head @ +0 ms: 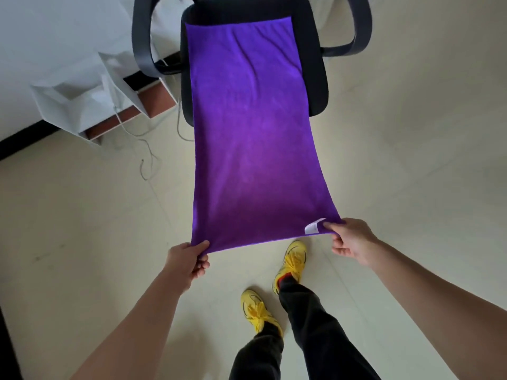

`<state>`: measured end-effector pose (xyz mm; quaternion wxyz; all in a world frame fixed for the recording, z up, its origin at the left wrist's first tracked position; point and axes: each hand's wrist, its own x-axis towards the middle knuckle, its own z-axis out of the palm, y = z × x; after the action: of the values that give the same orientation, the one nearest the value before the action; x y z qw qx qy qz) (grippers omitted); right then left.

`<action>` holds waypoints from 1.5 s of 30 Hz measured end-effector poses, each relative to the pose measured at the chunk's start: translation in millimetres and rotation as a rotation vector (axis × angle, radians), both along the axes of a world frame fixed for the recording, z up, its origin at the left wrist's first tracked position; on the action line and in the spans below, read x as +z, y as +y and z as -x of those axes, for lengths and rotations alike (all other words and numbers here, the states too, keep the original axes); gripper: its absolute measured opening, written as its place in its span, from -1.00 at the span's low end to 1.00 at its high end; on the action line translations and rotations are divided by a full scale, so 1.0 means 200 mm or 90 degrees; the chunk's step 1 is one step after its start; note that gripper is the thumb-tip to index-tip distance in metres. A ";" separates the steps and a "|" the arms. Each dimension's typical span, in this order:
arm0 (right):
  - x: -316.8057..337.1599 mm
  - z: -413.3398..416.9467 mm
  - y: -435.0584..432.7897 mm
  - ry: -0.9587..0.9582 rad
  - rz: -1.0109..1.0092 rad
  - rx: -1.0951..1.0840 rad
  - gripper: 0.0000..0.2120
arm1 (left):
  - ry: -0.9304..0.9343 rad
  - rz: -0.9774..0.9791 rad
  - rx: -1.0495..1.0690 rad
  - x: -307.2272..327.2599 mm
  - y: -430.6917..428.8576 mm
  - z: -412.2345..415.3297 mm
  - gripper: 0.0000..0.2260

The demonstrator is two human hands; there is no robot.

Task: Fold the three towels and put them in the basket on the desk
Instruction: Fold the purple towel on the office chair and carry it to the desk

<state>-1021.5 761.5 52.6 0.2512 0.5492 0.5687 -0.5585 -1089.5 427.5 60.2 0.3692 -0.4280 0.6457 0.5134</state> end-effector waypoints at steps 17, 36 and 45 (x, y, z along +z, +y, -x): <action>0.40 0.97 0.26 0.322 -0.051 -0.170 -0.89 | 0.318 -0.065 0.042 0.40 0.25 0.98 -0.93; 0.16 2.32 0.63 0.245 -0.506 0.339 -0.81 | 0.573 0.455 -0.643 0.13 0.55 2.53 -0.83; -0.19 2.78 0.72 0.211 -0.539 0.508 -0.81 | 0.503 0.517 -0.749 -0.19 0.64 2.95 -0.78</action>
<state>-1577.9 904.7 15.5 0.1092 0.2517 0.9350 -0.2246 -1678.7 556.1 22.6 0.1397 0.0936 0.9829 0.0747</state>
